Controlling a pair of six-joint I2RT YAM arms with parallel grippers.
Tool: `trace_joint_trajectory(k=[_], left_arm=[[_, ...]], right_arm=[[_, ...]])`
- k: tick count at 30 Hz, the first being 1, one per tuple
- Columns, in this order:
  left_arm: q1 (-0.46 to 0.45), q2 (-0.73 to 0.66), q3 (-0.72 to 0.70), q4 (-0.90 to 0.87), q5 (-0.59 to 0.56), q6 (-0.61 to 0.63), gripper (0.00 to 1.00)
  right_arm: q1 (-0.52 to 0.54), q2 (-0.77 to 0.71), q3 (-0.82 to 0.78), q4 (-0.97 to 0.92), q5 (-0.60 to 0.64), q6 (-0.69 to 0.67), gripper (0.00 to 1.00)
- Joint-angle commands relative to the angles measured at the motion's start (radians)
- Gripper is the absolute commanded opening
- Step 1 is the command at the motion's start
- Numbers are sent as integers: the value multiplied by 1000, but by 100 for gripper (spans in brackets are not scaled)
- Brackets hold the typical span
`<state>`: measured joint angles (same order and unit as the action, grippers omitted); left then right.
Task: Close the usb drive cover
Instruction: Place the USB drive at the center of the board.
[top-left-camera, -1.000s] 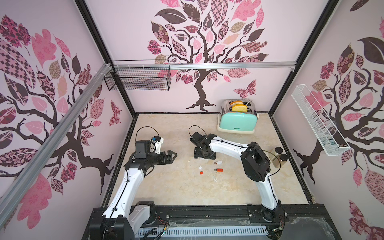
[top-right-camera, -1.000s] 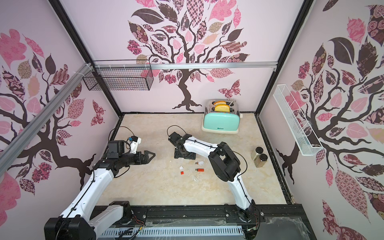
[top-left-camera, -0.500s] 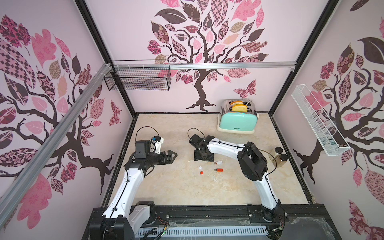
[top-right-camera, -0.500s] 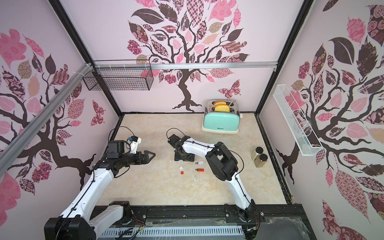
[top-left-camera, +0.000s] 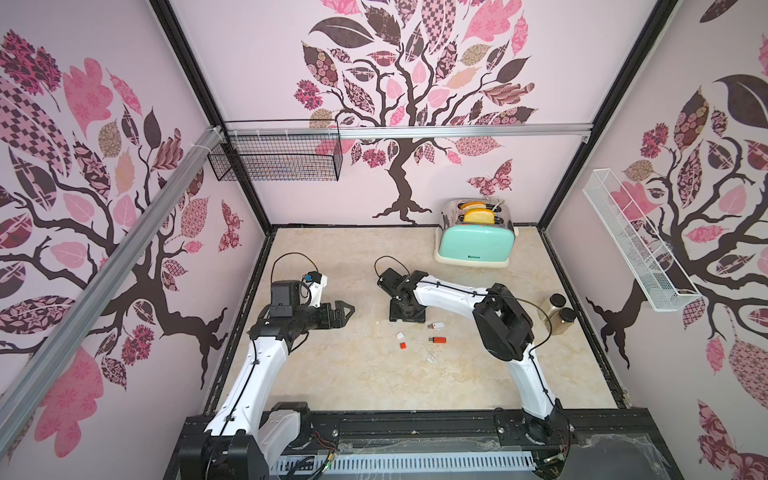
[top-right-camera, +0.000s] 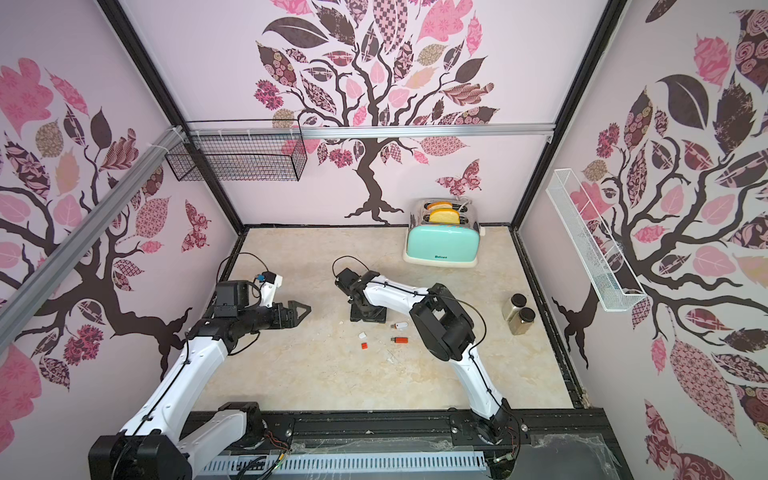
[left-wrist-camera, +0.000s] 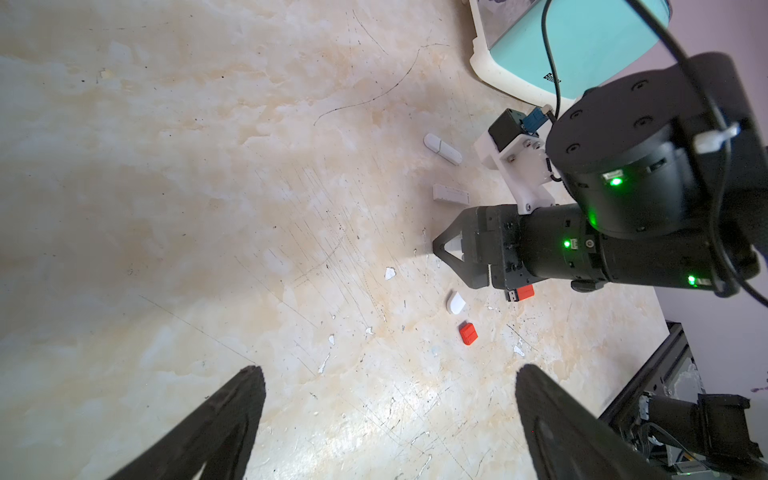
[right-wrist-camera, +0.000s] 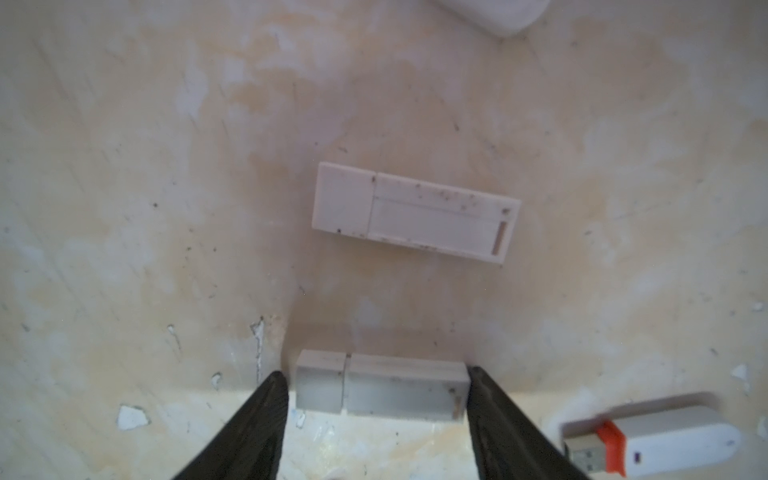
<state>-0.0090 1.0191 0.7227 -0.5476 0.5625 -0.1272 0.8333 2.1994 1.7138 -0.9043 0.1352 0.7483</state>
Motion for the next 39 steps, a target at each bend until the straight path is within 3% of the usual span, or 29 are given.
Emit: trace_joint_trajectory(k=[1,11,24,39], left_arm=[[2,-13,-12,17,8,6,98],[3,-8,-5,9,1,6,98],[3,-1,-2,6,2,6,98],[3,9,-4,16,7,6,98]], right_arm=[[-2,8,8,1,-4,8,65],[-19,-17,-10,1,16,29,53],[-74,3,4,12,9,11,61],[-34,-31,-31,15,-23,13,62]])
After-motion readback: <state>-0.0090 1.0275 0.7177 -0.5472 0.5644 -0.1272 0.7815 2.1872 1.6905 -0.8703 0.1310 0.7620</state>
